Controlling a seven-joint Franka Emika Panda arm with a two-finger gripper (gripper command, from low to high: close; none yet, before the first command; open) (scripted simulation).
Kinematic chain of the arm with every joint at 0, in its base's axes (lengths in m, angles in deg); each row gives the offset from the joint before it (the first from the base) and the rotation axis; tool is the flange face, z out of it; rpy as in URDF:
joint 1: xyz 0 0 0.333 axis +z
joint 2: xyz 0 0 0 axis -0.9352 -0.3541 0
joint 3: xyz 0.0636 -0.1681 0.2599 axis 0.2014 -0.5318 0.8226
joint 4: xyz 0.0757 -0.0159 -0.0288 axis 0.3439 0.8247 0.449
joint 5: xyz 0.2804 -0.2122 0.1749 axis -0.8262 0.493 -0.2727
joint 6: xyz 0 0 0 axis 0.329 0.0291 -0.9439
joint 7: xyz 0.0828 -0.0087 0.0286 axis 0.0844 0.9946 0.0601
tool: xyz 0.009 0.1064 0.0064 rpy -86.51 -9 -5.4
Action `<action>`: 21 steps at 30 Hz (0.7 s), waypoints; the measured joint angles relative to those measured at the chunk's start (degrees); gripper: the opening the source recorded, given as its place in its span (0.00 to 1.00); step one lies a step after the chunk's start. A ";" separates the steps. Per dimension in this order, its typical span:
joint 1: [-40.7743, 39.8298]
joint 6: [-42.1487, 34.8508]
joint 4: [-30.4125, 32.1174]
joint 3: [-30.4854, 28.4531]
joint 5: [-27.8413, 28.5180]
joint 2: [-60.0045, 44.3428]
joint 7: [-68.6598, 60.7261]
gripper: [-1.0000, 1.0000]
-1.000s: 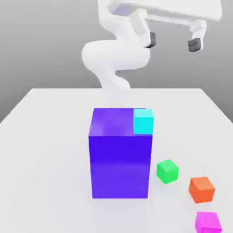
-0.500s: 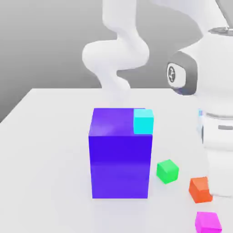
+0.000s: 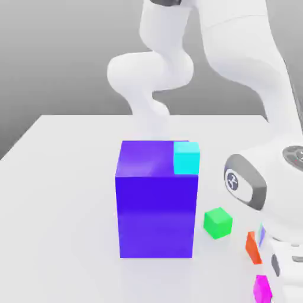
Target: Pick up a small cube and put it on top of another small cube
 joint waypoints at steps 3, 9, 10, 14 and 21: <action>-0.46 -4.30 1.27 0.60 -0.69 5.56 -0.49 0.00; 0.37 -4.82 12.38 0.86 -1.11 17.21 2.21 0.00; 0.50 -4.68 14.44 0.95 -1.23 19.15 2.69 0.00; 1.18 -4.07 22.75 1.54 -2.19 26.88 4.25 0.00; 3.28 -2.94 37.27 2.25 -5.92 40.33 5.65 0.00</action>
